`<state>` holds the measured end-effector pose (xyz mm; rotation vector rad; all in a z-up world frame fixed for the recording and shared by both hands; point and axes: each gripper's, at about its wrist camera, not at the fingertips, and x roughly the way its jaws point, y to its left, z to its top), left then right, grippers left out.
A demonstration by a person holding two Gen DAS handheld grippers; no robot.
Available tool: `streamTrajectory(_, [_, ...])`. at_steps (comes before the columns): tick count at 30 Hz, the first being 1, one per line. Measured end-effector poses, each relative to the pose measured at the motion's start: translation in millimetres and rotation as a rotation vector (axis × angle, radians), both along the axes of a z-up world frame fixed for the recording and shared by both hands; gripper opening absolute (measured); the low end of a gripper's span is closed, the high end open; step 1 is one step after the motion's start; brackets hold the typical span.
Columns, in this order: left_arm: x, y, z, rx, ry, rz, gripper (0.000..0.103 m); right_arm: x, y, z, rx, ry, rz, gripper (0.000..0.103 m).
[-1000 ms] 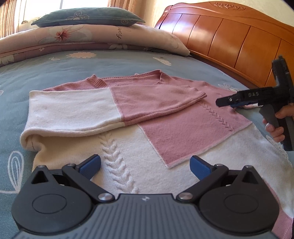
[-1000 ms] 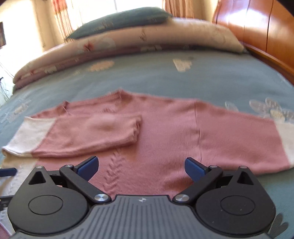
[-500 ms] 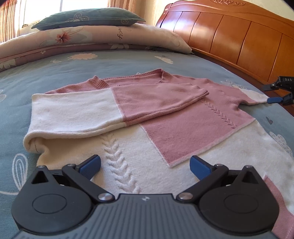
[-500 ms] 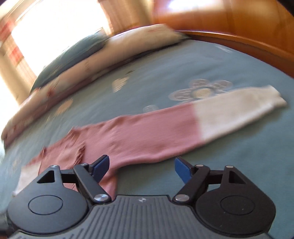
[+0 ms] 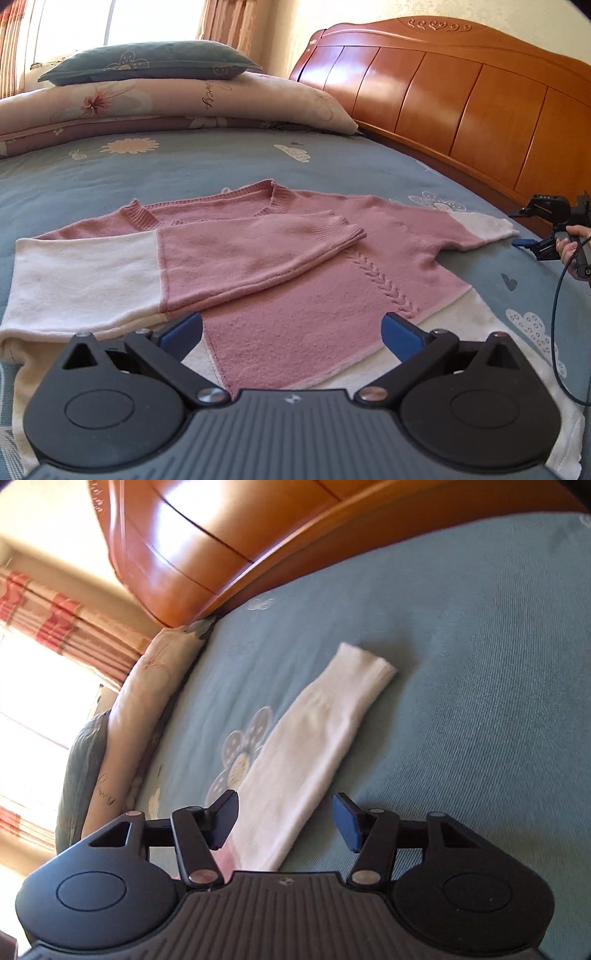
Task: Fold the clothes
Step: 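Close the right gripper on the white sleeve cuff, then lift the white cuff up off the bed with the right gripper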
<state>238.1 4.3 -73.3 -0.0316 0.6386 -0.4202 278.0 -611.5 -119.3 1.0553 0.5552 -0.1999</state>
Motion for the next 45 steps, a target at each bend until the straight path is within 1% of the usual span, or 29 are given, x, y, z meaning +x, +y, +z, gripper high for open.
streamTrajectory(3, [5,2,-8,-0.027,0.024,0.007,0.102,12,-12,-15,0.035,0.012,-0.036,0.058])
streamTrajectory(6, [8,5,-16,-0.045,0.045,0.018,0.102,21,-15,-17,0.035,0.0,-0.053,0.058])
streamTrajectory(10, [8,8,-21,-0.039,0.044,0.032,0.102,33,-18,-19,0.009,-0.024,-0.061,0.058])
streamTrajectory(14, [7,11,-18,-0.066,0.022,0.035,0.102,44,-21,-19,-0.033,-0.052,-0.069,0.058])
streamTrajectory(17, [8,12,-18,-0.077,0.021,0.036,0.102,51,-19,-17,-0.081,-0.047,-0.061,0.057])
streamTrajectory(19, [8,12,-19,-0.075,0.021,0.037,0.102,54,-15,-14,-0.14,-0.017,-0.055,0.043])
streamTrajectory(20, [8,13,-18,-0.073,0.019,0.039,0.102,53,-13,-13,-0.18,0.02,-0.059,0.023])
streamTrajectory(21, [8,14,-18,-0.07,0.016,0.041,0.102,53,-13,-13,-0.201,0.042,-0.058,0.009])
streamTrajectory(22, [8,14,-17,-0.068,0.012,0.042,0.102,53,-12,-13,-0.222,0.064,-0.057,0.009])
streamTrajectory(24, [7,16,-16,-0.065,0.004,0.048,0.102,49,-11,-10,-0.225,0.074,-0.056,0.009])
streamTrajectory(28, [7,21,-14,-0.068,0.005,0.068,0.102,56,0,7,-0.289,0.095,-0.033,0.009])
streamTrajectory(30, [7,23,-12,-0.052,-0.004,0.082,0.102,58,14,23,-0.329,0.081,-0.001,0.009])
streamTrajectory(33, [3,25,-8,-0.002,-0.051,0.115,0.102,60,34,46,-0.389,0.058,0.048,0.009])
streamTrajectory(37, [1,28,-2,0.048,-0.058,0.129,0.102,64,68,79,-0.436,0.009,0.123,0.009])
streamTrajectory(42, [-1,35,3,0.071,-0.08,0.137,0.102,73,123,115,-0.494,-0.04,0.236,0.009])
streamTrajectory(45, [-1,41,5,0.073,-0.065,0.146,0.102,80,158,136,-0.532,-0.068,0.307,0.009])
